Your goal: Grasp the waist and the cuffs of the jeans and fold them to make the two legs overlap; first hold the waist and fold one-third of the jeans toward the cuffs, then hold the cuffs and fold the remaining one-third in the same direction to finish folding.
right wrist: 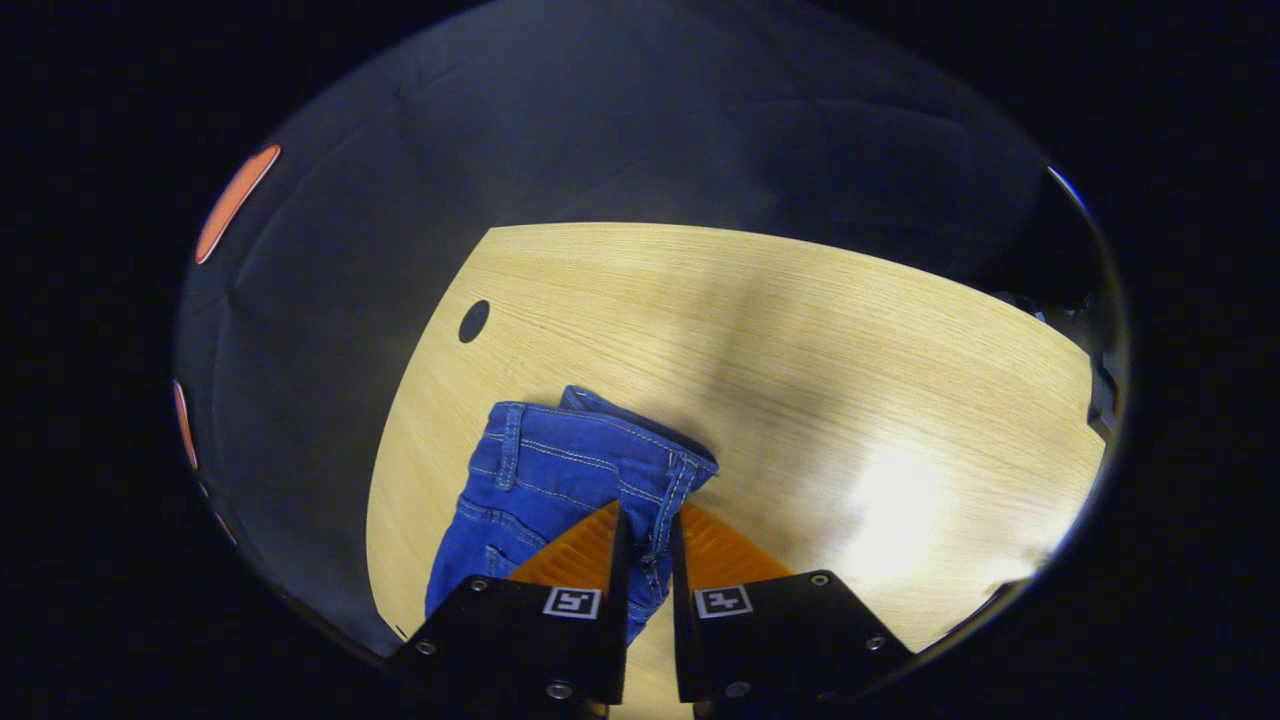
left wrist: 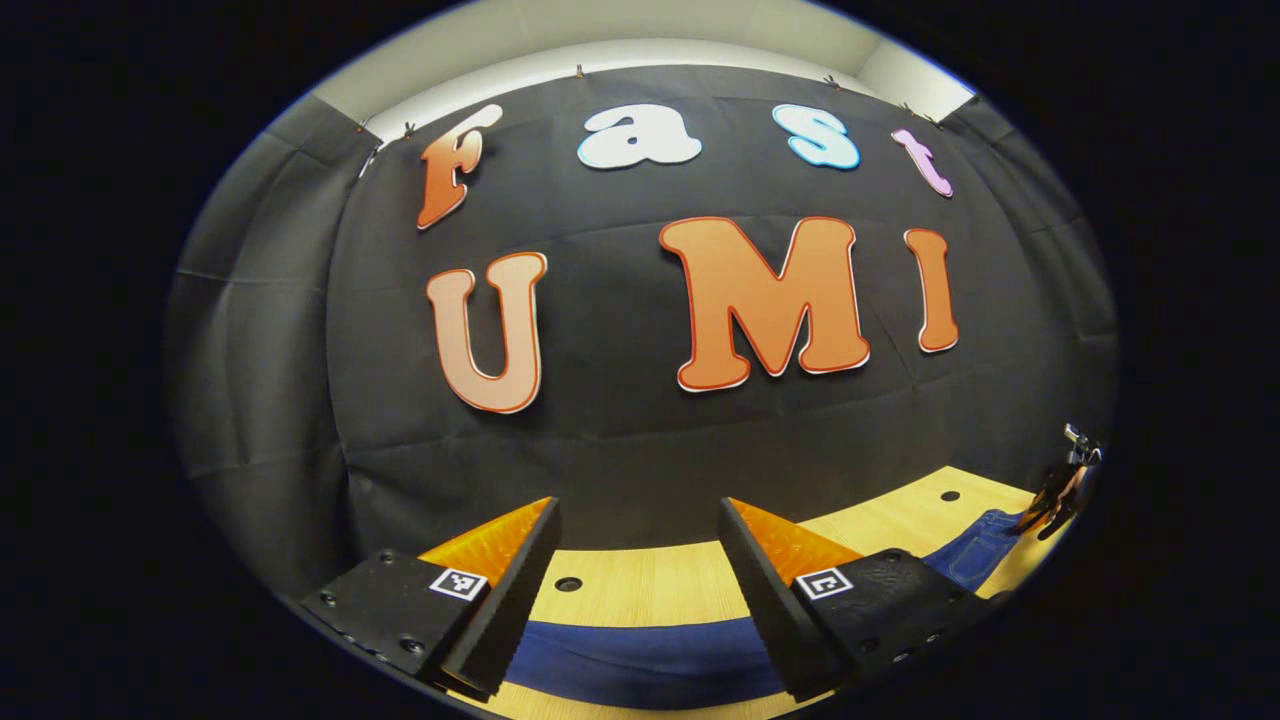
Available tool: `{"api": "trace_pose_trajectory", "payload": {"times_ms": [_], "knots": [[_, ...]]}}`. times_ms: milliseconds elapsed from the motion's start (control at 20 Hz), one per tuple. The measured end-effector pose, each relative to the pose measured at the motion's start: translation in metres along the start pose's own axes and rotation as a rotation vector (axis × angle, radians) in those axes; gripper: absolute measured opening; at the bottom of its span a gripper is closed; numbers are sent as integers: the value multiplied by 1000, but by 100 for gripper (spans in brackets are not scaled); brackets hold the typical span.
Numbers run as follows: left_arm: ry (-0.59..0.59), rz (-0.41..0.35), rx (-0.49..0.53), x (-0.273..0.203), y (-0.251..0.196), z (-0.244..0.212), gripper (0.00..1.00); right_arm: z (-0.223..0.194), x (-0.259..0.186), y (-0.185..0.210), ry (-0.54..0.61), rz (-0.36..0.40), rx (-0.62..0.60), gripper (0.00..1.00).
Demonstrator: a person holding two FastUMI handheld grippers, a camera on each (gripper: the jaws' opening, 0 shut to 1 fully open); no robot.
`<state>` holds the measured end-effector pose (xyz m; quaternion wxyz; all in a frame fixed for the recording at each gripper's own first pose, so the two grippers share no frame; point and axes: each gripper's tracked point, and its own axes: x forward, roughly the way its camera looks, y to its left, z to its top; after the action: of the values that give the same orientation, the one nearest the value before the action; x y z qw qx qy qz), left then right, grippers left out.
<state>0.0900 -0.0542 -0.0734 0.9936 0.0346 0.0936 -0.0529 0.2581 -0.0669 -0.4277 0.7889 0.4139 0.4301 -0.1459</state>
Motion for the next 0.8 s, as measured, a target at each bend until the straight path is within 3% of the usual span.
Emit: {"api": "trace_pose_trajectory", "payload": {"times_ms": [250,300,600,800], "knots": [[-20,18,40,-7,-2,2,97,9,-22,21,-44,76,-43,20],[-16,27,41,-8,-1,-1,100,11,-30,28,-54,96,-68,20],[11,46,13,-15,8,-15,97,12,-72,76,-124,190,-249,20],[29,32,-1,-10,24,-30,98,3,-98,96,-182,210,-353,20]]}}
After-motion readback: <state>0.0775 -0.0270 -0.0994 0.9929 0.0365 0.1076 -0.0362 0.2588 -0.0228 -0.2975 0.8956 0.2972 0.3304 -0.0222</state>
